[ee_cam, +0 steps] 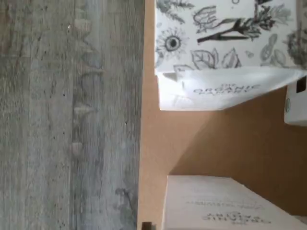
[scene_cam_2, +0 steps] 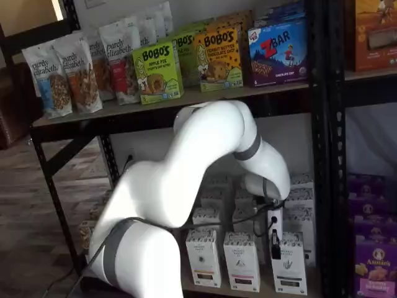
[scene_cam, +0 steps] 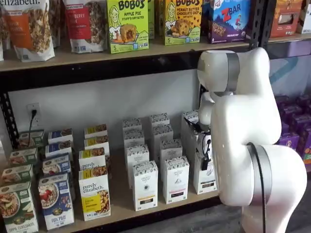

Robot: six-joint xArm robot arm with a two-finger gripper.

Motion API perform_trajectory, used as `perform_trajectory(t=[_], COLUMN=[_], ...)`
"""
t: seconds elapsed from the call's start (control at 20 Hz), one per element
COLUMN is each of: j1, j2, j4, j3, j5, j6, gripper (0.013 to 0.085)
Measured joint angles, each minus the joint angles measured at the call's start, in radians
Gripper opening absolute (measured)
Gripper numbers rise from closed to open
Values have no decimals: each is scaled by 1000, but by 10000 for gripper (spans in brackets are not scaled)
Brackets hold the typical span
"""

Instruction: Pick up the white box with a green strip in the middle, on the bottom shelf, the sixth box from the left

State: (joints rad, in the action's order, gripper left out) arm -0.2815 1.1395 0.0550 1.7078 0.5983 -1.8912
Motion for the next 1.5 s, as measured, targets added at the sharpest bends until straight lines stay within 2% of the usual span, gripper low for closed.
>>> perform_trajectory(t=[0.1, 0.4, 0.6, 0.95, 1.25, 1.4, 1.5], j1=[0, -1, -2, 13, 46, 58, 63], j2=[-2, -19, -51, -173, -320, -395, -450], j4=[0, 11, -3, -25, -80, -84, -132], j3=[-2, -26, -79, -289, -528, -630, -703], j5=[2, -5, -29, -136, -230, -254, -281], j6=[0, -11, 0, 31, 112, 128, 179], gripper=[650, 490, 490, 490, 490, 490, 490])
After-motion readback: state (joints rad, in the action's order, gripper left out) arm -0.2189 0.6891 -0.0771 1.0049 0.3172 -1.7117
